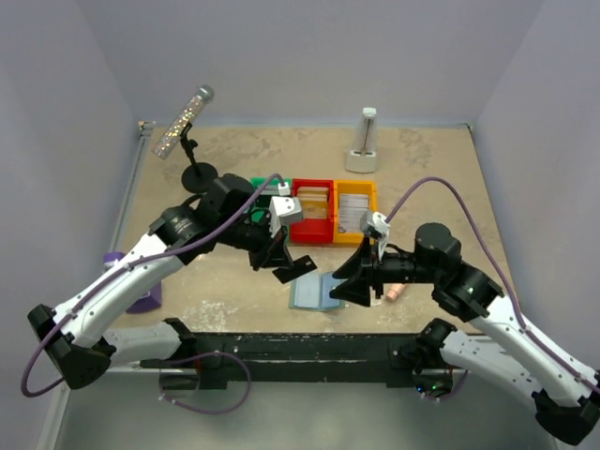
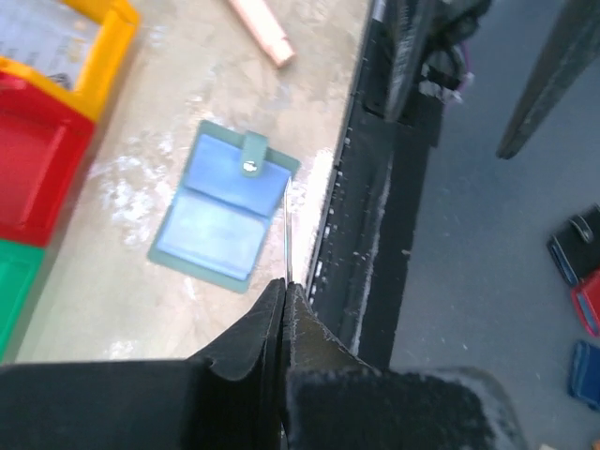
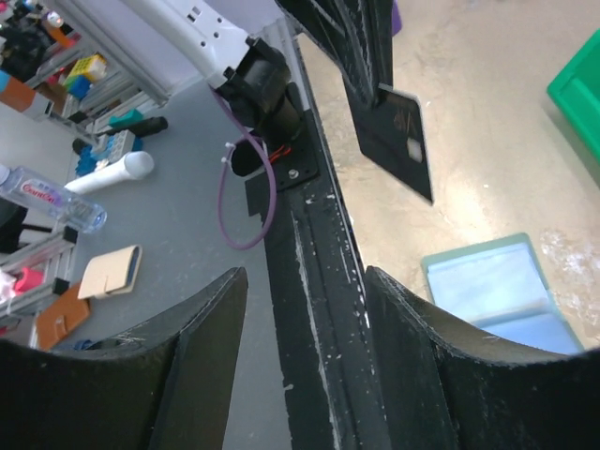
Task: Take the credit cards out of the card holder
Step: Place the credit card in the storage box.
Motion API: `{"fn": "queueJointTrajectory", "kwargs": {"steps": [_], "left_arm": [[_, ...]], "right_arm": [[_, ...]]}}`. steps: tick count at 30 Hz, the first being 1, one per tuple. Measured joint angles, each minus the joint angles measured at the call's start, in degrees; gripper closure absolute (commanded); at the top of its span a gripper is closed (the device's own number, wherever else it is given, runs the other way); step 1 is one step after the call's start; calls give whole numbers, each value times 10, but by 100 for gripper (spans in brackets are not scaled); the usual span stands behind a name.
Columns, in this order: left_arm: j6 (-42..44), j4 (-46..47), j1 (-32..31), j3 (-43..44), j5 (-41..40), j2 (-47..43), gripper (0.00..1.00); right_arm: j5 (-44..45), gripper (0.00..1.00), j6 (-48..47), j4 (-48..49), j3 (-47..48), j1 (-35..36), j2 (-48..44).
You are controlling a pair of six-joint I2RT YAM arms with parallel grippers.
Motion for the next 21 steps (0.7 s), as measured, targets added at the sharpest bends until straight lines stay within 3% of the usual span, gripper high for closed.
{"fn": "queueJointTrajectory", "kwargs": {"steps": [5,11,17,21], "left_arm": [[-45,33,0,-23,-83,-50,100],[-52,53,9,-23,-149,-21,100],[10,47,45,-6,-212,56,100],[112,52,93,4,-210,72,100]], "right_arm": [[27,43,-1,-29,-7,0,-56],[46,44,-10,-67,-7,0,-71],[60,45,-20,-97,-7,0,-85],[57,46,-21,-106,-7,0,-89]]}}
